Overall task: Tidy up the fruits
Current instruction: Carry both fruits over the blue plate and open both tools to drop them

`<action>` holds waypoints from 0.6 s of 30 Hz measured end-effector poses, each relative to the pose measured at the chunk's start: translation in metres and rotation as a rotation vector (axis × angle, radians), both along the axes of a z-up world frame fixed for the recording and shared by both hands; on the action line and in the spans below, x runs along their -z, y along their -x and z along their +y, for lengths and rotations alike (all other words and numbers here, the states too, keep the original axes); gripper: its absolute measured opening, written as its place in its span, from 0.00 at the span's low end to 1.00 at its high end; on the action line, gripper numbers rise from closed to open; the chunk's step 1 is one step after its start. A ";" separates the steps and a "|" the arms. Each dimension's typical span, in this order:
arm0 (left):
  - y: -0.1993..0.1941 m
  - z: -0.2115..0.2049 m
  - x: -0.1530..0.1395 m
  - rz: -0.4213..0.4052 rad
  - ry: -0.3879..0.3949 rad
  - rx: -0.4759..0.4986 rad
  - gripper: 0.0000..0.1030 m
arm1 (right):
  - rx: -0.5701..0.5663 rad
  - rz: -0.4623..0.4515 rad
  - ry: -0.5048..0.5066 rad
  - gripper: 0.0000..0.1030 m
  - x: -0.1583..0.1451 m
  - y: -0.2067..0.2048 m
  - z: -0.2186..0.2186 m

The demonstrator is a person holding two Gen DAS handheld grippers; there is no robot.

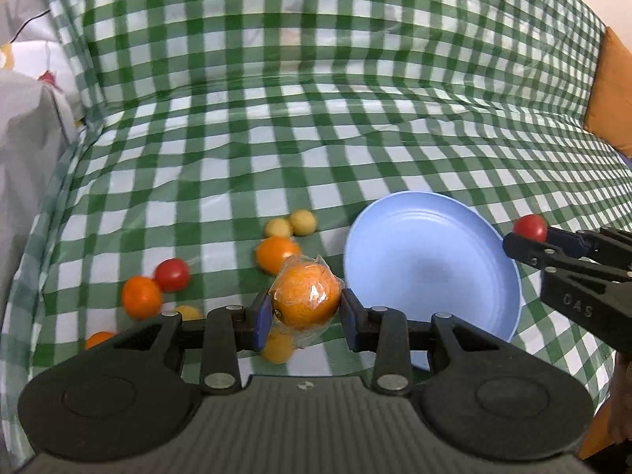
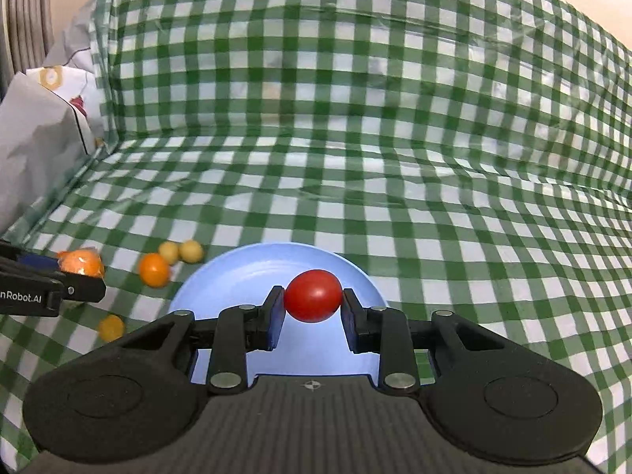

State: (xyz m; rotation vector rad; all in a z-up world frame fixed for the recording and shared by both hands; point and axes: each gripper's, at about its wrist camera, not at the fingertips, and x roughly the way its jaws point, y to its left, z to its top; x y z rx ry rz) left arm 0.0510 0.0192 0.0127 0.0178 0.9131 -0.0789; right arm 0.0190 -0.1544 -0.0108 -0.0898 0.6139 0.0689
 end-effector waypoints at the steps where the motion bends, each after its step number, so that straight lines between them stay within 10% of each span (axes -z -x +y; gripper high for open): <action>1: 0.001 -0.003 0.000 -0.005 0.000 0.009 0.39 | 0.002 0.000 0.003 0.31 0.001 0.000 -0.001; 18: -0.002 -0.021 0.003 -0.033 0.026 0.066 0.39 | 0.006 0.016 0.024 0.31 0.005 -0.002 -0.001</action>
